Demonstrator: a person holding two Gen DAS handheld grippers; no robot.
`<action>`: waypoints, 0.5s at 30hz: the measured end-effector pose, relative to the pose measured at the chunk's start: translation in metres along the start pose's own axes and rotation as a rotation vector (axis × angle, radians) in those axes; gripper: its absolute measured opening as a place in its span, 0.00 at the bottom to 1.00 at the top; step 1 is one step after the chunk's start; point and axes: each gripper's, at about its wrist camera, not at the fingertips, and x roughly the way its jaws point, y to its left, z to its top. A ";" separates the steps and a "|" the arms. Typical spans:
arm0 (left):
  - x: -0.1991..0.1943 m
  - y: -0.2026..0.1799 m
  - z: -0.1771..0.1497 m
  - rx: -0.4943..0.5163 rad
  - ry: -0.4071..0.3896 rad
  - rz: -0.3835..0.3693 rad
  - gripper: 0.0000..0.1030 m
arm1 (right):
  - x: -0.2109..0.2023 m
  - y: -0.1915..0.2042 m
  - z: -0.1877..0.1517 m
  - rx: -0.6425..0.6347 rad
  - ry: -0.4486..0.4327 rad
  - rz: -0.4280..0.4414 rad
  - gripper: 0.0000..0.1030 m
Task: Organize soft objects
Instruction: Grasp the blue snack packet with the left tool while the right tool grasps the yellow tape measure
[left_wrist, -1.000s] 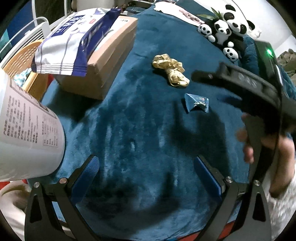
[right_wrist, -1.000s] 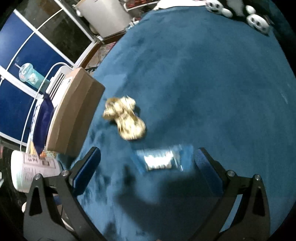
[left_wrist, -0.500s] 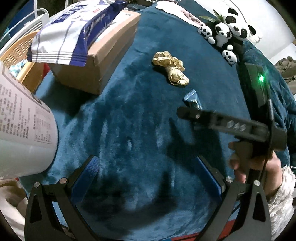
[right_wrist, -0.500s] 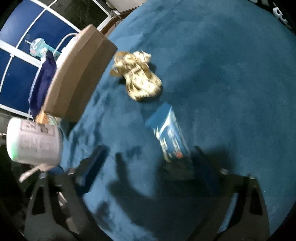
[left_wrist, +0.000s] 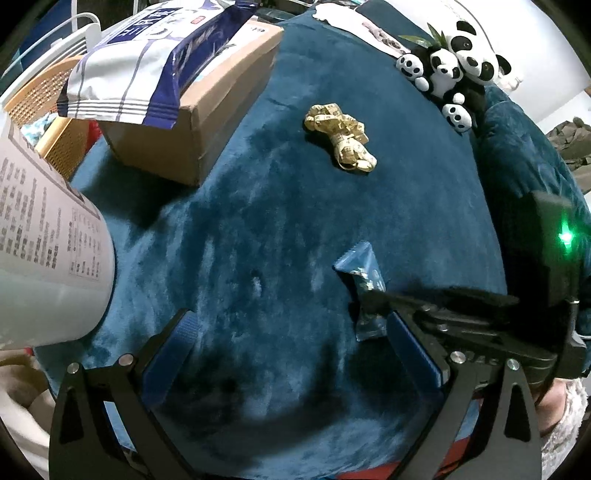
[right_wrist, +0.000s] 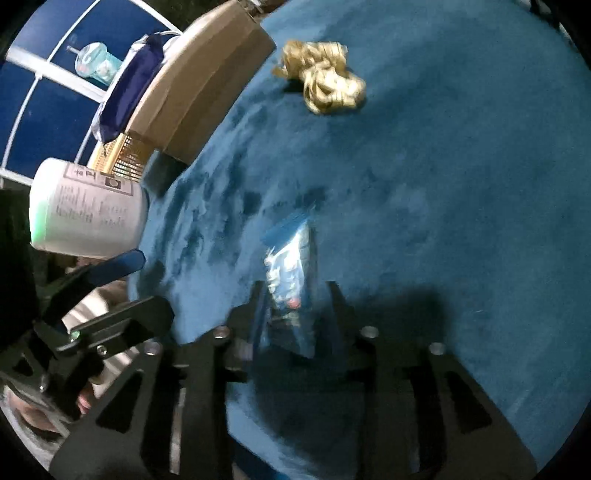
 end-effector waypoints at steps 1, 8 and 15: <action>0.000 0.001 0.000 -0.003 0.000 -0.001 0.99 | -0.006 0.002 0.001 -0.005 -0.027 -0.019 0.48; 0.002 0.006 0.012 -0.093 -0.007 -0.058 0.99 | -0.021 0.004 0.039 0.024 -0.187 -0.075 0.61; -0.006 0.022 0.027 -0.303 -0.032 -0.089 0.99 | -0.003 0.006 0.090 -0.040 -0.260 -0.219 0.61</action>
